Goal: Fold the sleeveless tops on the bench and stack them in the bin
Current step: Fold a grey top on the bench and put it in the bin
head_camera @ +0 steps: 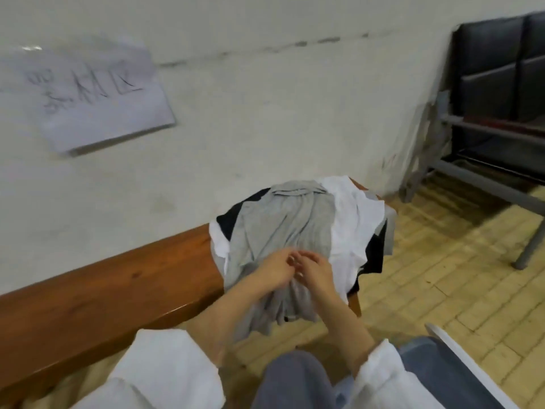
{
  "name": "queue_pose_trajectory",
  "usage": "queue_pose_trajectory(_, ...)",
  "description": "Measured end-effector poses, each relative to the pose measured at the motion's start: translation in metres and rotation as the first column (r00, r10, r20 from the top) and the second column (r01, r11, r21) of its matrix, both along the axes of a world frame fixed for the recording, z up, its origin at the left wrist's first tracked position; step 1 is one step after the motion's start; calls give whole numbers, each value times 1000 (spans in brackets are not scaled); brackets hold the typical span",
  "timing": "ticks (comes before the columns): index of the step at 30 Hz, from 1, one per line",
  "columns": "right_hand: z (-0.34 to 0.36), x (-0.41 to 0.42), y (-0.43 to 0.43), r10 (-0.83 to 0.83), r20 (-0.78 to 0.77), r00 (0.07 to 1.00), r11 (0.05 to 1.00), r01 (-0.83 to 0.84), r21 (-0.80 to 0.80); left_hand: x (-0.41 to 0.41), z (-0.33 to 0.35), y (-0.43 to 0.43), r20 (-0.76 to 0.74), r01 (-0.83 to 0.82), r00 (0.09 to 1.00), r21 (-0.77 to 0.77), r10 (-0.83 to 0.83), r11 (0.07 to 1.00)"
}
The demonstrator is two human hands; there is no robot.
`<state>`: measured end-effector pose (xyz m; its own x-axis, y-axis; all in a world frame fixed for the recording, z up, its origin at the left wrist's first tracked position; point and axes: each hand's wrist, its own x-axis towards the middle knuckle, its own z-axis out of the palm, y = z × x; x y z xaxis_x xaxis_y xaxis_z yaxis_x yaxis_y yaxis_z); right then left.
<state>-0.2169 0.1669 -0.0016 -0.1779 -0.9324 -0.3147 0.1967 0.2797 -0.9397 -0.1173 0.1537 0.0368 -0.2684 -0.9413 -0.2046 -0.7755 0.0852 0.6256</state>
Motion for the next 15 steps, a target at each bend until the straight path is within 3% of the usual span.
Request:
queue_pose_trajectory(3,6,46,-13,108,-60,992,994,-106,24,52,9,-3,-20,-101,995,-26,100,995)
queue_pose_trajectory(6,10,73,-23,103,-139,985,994,-97,52,84,1,-21,5,-260,965,-65,261,963)
queue_pose_trajectory(8,9,80,-32,115,-170,979,991,-102,82,93,-8,-31,18,-282,959,-54,284,958)
queue_pose_trajectory(12,-4,86,-47,144,-156,977,985,-126,117,89,-34,-44,53,-221,974,-2,221,975)
queue_pose_trajectory(15,-12,81,-57,99,-28,995,984,-94,151,82,-45,-53,-9,-283,959,-39,283,958)
